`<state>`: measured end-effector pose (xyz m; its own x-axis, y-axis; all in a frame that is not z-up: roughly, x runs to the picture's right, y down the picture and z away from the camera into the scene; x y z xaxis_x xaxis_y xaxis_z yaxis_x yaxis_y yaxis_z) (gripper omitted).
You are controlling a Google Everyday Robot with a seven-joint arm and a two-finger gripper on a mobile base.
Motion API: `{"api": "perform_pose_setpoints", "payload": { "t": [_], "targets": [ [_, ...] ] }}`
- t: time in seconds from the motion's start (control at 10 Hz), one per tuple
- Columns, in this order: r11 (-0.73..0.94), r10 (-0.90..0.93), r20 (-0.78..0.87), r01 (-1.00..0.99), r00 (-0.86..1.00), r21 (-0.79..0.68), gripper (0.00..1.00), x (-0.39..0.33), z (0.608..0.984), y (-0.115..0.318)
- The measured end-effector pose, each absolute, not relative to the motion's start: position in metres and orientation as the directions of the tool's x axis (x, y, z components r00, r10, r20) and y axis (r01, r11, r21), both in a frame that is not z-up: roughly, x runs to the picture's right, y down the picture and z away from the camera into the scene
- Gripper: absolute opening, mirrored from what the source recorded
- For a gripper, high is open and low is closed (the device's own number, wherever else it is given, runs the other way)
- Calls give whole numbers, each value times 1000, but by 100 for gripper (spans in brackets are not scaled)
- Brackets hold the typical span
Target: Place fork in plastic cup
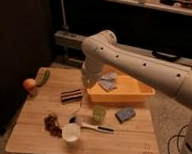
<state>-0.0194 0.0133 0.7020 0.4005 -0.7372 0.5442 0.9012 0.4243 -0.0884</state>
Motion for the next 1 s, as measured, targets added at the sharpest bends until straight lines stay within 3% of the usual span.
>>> {"api": "perform_pose_setpoints", "payload": {
  "t": [0.6,1.0],
  "targets": [
    [521,-731,437,842,523,-136,12,50,721,-24],
    [534,-705,464,832,537,-151,12,88,706,-17]
  ]
}}
